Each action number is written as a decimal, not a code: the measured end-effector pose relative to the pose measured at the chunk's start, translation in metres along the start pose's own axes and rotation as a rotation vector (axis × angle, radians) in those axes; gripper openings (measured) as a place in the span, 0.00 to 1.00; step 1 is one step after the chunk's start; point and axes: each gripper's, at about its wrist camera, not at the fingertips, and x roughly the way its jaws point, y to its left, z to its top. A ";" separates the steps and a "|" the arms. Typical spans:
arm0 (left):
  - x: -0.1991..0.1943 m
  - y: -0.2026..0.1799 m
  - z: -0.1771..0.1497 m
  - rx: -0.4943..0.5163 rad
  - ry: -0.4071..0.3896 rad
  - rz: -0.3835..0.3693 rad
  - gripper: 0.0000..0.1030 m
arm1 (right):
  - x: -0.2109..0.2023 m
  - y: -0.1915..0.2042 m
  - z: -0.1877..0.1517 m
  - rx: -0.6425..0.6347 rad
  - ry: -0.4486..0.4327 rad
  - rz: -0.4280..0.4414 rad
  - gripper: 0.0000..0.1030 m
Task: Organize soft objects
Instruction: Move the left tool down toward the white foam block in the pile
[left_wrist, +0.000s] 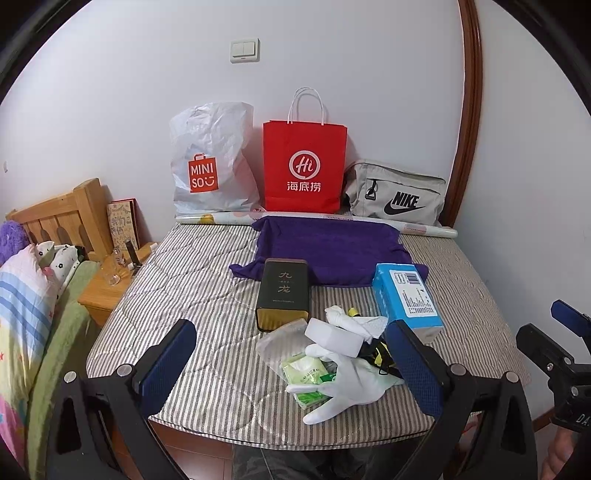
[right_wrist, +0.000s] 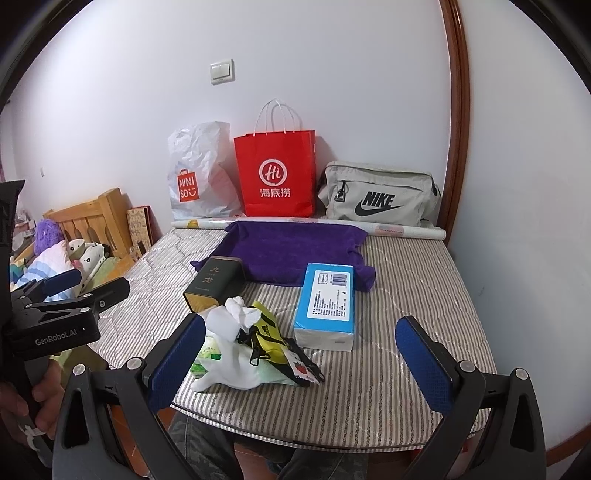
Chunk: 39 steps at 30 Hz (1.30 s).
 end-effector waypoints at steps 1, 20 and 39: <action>0.002 0.000 -0.001 -0.001 0.004 -0.001 1.00 | 0.002 -0.001 -0.001 -0.001 0.005 0.001 0.99; 0.096 0.039 -0.035 -0.086 0.243 -0.037 0.97 | 0.103 -0.035 -0.045 0.051 0.219 -0.020 0.99; 0.139 0.027 -0.043 -0.060 0.248 -0.199 0.97 | 0.169 -0.065 -0.073 0.136 0.323 -0.020 0.99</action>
